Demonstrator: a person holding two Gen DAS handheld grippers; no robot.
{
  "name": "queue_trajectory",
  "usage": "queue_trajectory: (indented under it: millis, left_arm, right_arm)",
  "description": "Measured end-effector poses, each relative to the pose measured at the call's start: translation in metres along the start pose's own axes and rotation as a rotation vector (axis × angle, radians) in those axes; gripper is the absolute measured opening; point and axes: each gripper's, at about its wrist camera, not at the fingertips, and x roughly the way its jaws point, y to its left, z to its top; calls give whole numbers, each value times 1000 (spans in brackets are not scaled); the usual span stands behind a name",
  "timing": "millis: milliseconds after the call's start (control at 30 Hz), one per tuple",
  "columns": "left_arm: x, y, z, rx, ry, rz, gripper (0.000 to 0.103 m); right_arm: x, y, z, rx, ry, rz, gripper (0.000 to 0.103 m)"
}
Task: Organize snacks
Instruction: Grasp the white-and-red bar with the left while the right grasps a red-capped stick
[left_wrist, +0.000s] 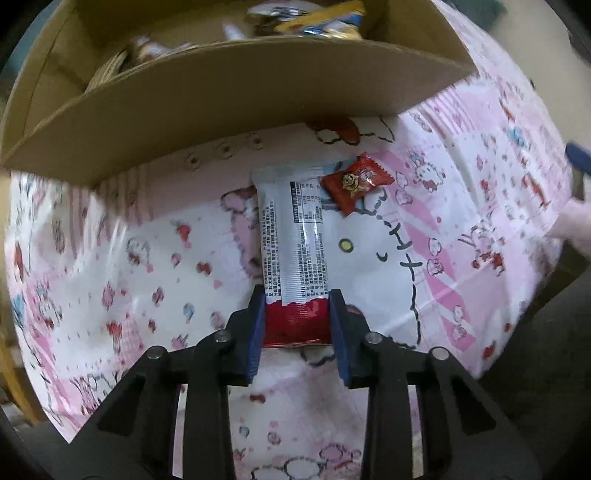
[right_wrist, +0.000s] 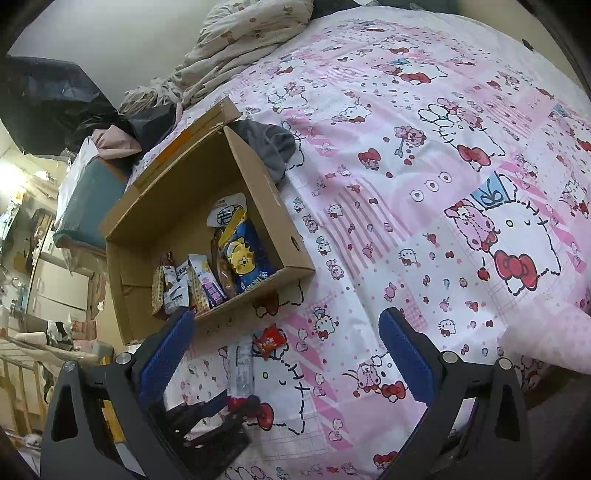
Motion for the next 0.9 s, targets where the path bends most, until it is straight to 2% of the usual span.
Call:
queue_trajectory:
  millis: [67,167,333,433,533,700,900]
  left_arm:
    - [-8,12,-4,-49,-6,5,28]
    - [-23,23,-11,-70,-29,15,28]
    - [-47,42,-17,-146,-43,31,28]
    - [-57,46,-20,-174,-56,42,28]
    - [-65,48,-23,-171,-80,62,28]
    - [-65,45,-23,-159,-105,78,28]
    - [-62,51,-19,-177,-112,90,28]
  right_arm:
    - [1,1,0,-2,5,23,102]
    - [6,0,-3,20,32,80,102]
    - [30,8,-13,2,148,132,101]
    - [49,14,-19,-21,205,137,84]
    - [74,19,-22,-37,262,112,73]
    - [117,37,-23,-154,305,-32,69]
    - [150,52,-35,-272,345,-106,58]
